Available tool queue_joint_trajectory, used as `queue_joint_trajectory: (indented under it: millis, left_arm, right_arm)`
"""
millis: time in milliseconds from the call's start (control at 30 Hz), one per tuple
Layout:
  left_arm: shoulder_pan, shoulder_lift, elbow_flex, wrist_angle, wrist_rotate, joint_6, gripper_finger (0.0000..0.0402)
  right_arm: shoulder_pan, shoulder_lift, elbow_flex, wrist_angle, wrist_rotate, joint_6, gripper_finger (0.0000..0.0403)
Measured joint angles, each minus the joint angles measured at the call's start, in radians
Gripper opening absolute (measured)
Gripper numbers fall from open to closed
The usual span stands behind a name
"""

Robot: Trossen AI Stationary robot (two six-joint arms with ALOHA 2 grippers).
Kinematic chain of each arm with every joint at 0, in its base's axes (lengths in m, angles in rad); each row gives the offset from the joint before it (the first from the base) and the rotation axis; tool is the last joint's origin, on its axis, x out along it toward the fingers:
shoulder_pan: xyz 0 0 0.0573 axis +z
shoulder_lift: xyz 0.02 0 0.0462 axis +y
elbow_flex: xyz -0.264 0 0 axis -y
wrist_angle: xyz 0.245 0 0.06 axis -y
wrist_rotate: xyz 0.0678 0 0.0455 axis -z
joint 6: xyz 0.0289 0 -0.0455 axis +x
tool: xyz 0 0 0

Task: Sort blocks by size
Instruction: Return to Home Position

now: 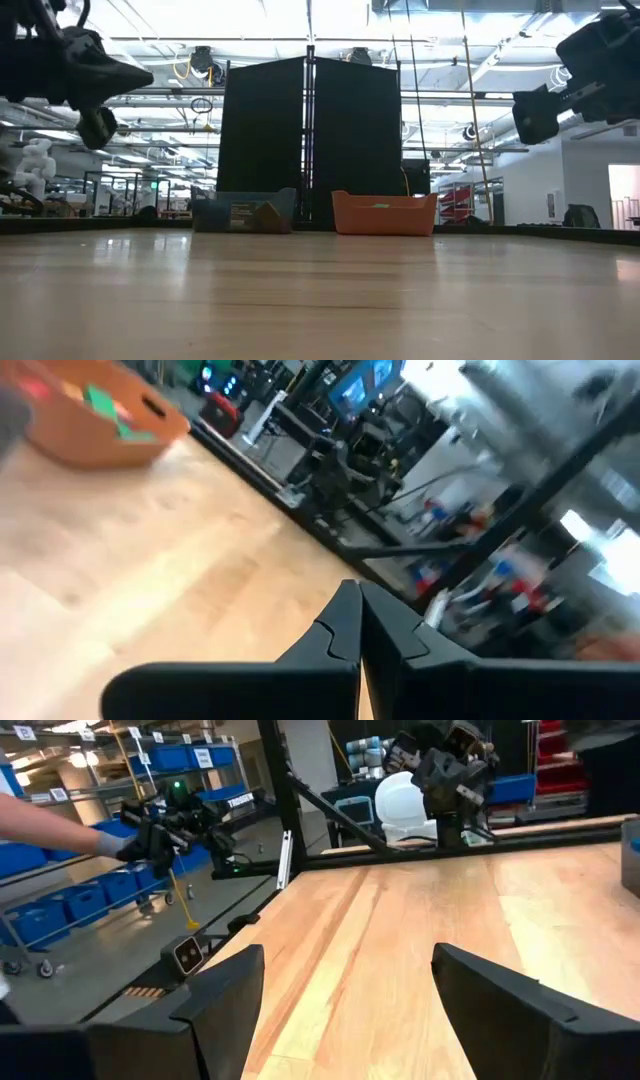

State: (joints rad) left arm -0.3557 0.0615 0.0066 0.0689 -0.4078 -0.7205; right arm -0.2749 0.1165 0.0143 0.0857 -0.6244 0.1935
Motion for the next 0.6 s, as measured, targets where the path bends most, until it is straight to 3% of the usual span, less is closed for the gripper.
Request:
queue_joint_trajectory:
  millis: [233, 600]
  left_arm:
    - [0.000, 0.020, 0.000, 0.000, -0.005, 0.336, 0.0000]
    - [0.000, 0.021, -0.001, 0.000, -0.009, 0.625, 0.0000]
  right_arm:
    - [0.000, 0.001, 0.000, -0.001, 0.000, 0.004, 0.0283]
    - [0.000, 0.002, 0.000, 0.000, -0.001, 0.004, 0.0283]
